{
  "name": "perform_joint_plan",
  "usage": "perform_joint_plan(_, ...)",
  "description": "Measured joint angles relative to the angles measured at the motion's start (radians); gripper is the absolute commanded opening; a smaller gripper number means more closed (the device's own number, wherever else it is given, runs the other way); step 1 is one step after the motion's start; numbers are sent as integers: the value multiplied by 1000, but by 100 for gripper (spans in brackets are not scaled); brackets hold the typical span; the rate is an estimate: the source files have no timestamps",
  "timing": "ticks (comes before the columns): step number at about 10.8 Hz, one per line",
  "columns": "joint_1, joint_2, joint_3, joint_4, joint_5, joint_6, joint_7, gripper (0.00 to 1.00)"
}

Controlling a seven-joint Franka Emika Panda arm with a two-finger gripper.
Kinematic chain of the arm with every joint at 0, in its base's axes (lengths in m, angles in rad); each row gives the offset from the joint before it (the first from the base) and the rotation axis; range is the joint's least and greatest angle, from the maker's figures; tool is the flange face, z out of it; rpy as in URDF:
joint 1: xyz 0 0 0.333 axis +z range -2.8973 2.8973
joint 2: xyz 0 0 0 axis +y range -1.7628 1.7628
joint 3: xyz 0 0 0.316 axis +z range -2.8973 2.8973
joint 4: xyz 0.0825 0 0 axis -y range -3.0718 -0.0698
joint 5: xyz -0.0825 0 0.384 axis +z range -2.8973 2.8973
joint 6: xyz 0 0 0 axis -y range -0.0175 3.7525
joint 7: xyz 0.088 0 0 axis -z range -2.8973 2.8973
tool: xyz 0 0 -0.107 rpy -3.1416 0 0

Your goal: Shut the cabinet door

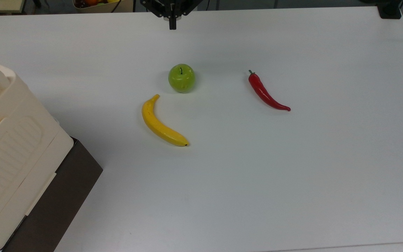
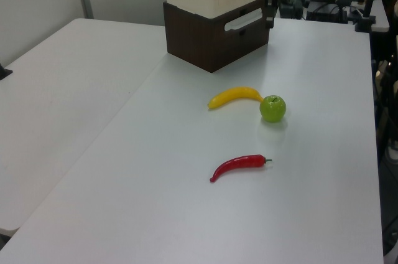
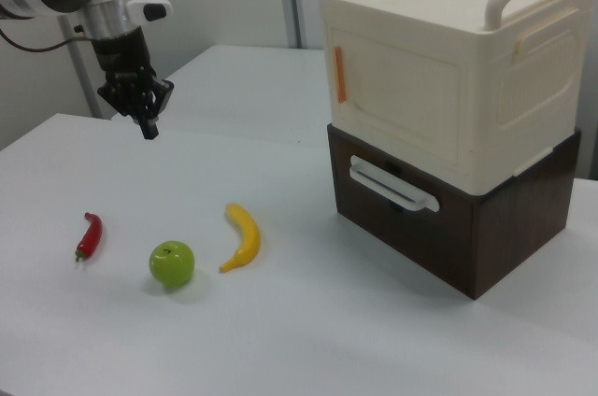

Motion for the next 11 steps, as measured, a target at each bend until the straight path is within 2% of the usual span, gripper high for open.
perform_joint_plan(1, -1, -4, -4, -5, 0, 0, 0, 94)
perform_joint_plan(2, -3, -10, -11, -10, 0, 0, 11, 100)
perform_joint_plan(6, -27, -41, -18, -12, -1, -16, 77, 100)
perform_joint_plan(11, -79, -91, -19, -14, -1, -58, 82, 100)
